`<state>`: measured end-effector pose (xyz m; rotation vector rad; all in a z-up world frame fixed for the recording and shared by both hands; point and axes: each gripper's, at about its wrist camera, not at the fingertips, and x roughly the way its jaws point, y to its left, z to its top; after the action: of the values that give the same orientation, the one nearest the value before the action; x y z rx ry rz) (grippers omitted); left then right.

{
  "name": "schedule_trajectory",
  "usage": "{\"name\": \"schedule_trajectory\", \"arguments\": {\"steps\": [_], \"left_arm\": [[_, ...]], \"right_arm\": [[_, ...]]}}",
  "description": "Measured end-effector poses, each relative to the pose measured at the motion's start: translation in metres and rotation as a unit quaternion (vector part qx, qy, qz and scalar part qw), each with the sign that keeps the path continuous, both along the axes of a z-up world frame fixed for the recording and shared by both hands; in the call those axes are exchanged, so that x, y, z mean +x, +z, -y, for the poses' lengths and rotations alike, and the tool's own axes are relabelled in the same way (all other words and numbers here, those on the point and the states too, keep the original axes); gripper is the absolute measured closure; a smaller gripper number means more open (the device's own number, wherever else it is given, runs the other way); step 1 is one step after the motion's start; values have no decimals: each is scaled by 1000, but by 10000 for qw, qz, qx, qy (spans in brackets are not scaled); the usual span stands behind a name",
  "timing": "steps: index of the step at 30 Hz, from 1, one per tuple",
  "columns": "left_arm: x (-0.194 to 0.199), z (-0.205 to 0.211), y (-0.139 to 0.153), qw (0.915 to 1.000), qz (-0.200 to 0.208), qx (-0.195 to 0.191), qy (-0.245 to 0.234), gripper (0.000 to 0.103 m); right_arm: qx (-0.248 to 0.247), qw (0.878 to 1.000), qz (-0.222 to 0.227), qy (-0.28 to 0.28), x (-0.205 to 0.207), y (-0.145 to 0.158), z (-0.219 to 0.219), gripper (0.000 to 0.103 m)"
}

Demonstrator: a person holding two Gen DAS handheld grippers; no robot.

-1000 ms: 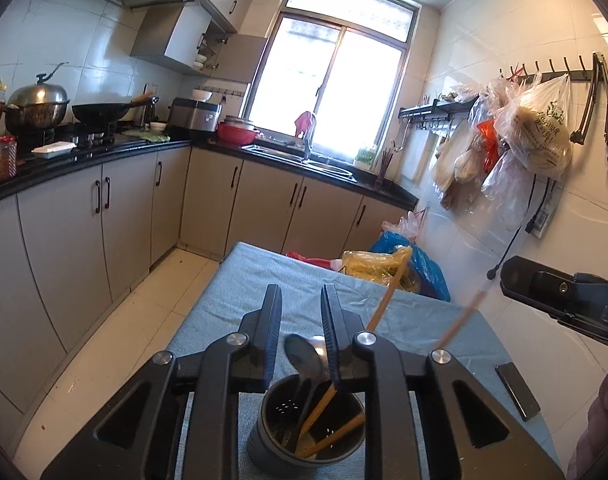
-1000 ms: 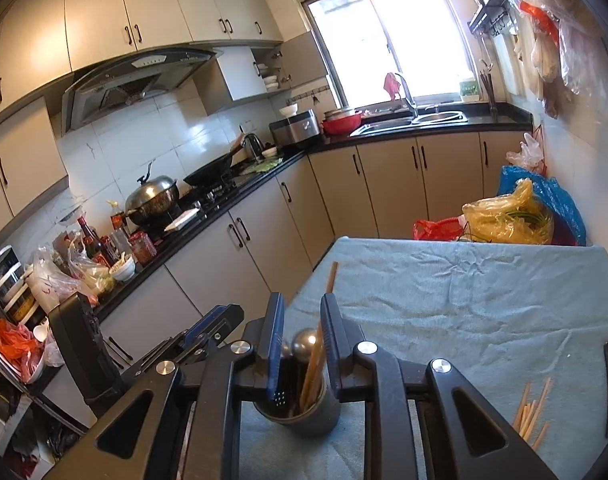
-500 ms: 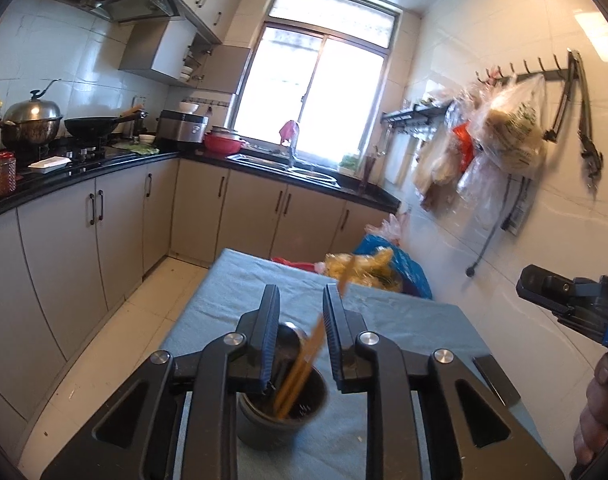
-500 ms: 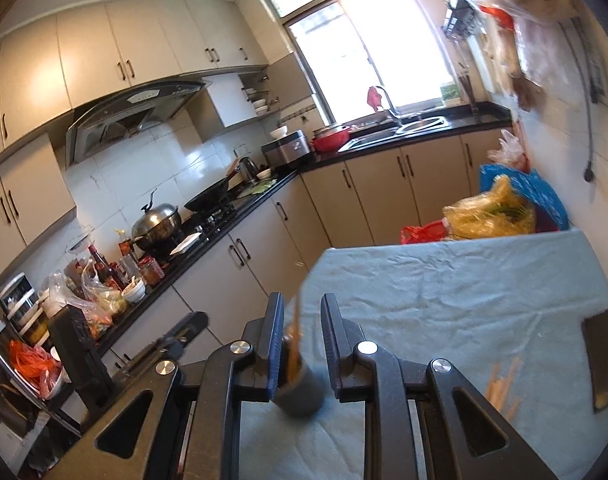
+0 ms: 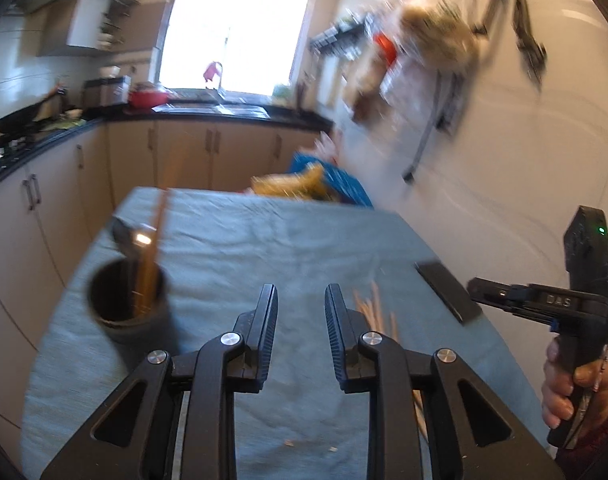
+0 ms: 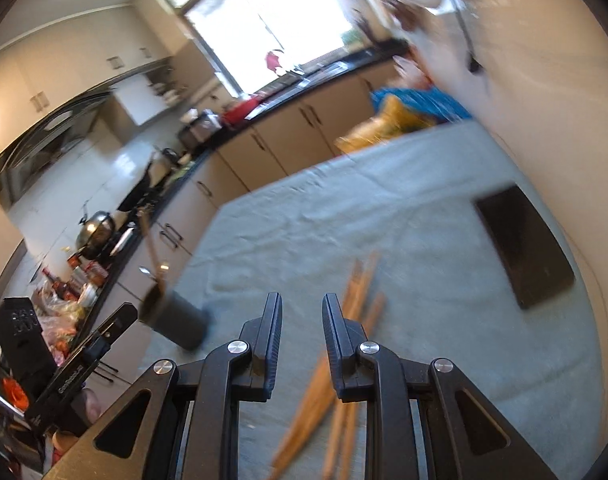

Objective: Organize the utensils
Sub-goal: 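Move both open tools back over the remaining wooden chopsticks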

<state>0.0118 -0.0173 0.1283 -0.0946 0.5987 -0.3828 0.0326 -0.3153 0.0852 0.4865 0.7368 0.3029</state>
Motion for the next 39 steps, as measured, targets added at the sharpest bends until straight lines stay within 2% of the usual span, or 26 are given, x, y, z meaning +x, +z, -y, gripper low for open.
{"name": "schedule_trajectory", "arguments": {"steps": [4, 7, 11, 15, 20, 24, 28, 33, 35, 39], "left_arm": [[17, 36, -16, 9981, -506, 128, -333, 80], [36, 60, -29, 9936, -970, 194, -543, 80], [70, 91, -52, 9829, -1683, 207, -712, 80], [103, 116, -70, 9737, -2132, 253, -761, 80], [140, 145, -84, 9686, -2358, 455, -647, 81], [163, 158, -99, 9627, -2586, 547, -586, 86], [171, 170, -107, 9616, -2547, 824, -598, 87], [175, 164, -112, 9632, -2465, 956, -486, 88], [174, 155, -114, 9627, -2449, 1083, -401, 88], [160, 134, -113, 9636, -2394, 1089, -473, 90]], "right_arm": [[209, 9990, -357, -168, 6, -25, 23, 80], [346, 9976, -566, -207, 11, -39, 33, 80], [397, 9971, -614, -210, 10, -47, 43, 80], [420, 9968, -648, -210, 9, -51, 51, 80], [426, 9965, -669, -252, 5, -54, 61, 80], [395, 9966, -676, -241, 2, -54, 67, 80], [365, 9967, -671, -262, 2, -53, 69, 80], [375, 9963, -728, -250, 8, -55, 65, 80], [379, 9962, -748, -219, 11, -56, 61, 80], [353, 9960, -797, -188, 18, -57, 55, 80]]}}
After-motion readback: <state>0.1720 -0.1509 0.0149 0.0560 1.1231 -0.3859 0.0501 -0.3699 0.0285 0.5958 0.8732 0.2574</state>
